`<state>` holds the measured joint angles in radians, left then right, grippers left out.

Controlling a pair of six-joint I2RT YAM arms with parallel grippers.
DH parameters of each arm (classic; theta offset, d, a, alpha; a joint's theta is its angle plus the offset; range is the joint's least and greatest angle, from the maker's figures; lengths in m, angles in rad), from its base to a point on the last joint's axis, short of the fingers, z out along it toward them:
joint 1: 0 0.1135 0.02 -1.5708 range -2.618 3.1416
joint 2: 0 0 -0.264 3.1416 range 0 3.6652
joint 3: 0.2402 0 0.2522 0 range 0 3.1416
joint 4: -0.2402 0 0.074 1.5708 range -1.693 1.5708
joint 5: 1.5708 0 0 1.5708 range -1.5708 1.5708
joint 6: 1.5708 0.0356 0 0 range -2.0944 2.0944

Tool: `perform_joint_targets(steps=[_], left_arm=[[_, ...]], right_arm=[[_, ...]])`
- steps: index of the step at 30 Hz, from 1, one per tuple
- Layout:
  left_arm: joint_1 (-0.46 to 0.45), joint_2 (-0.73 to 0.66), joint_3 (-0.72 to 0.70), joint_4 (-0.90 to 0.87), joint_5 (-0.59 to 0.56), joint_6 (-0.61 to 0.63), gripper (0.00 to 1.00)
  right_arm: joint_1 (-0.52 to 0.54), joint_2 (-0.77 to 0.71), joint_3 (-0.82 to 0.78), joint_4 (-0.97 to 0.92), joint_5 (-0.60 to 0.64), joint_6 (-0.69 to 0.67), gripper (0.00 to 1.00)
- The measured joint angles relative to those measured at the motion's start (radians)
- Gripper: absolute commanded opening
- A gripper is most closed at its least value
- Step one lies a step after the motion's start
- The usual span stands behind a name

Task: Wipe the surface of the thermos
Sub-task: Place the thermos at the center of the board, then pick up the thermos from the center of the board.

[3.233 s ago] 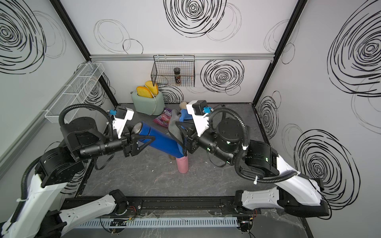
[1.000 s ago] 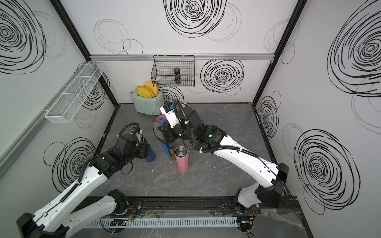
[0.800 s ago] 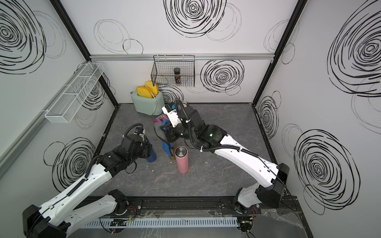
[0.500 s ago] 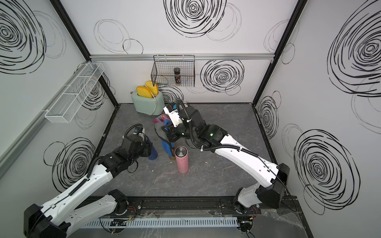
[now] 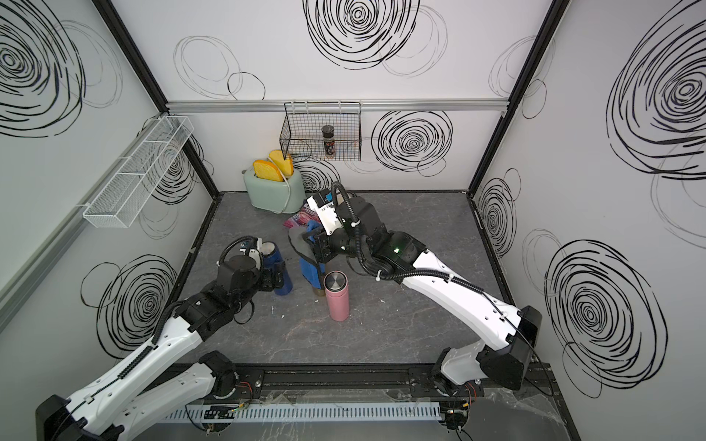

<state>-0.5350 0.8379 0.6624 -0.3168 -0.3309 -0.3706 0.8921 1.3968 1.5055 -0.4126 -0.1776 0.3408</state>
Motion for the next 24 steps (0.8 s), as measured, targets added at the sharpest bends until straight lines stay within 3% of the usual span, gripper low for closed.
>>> perform_joint_targets(steps=[13,24], left_arm=[[-0.177,-0.033,-0.137,0.172,-0.174,-0.024,0.97],[-0.19,-0.055,-0.257,0.351,-0.321,-0.079,0.97]], right_arm=[[-0.056,-0.047,-0.055,0.004,-0.035,0.0,0.0],[-0.09,-0.086,-0.102,0.008,-0.055,0.0,0.0]])
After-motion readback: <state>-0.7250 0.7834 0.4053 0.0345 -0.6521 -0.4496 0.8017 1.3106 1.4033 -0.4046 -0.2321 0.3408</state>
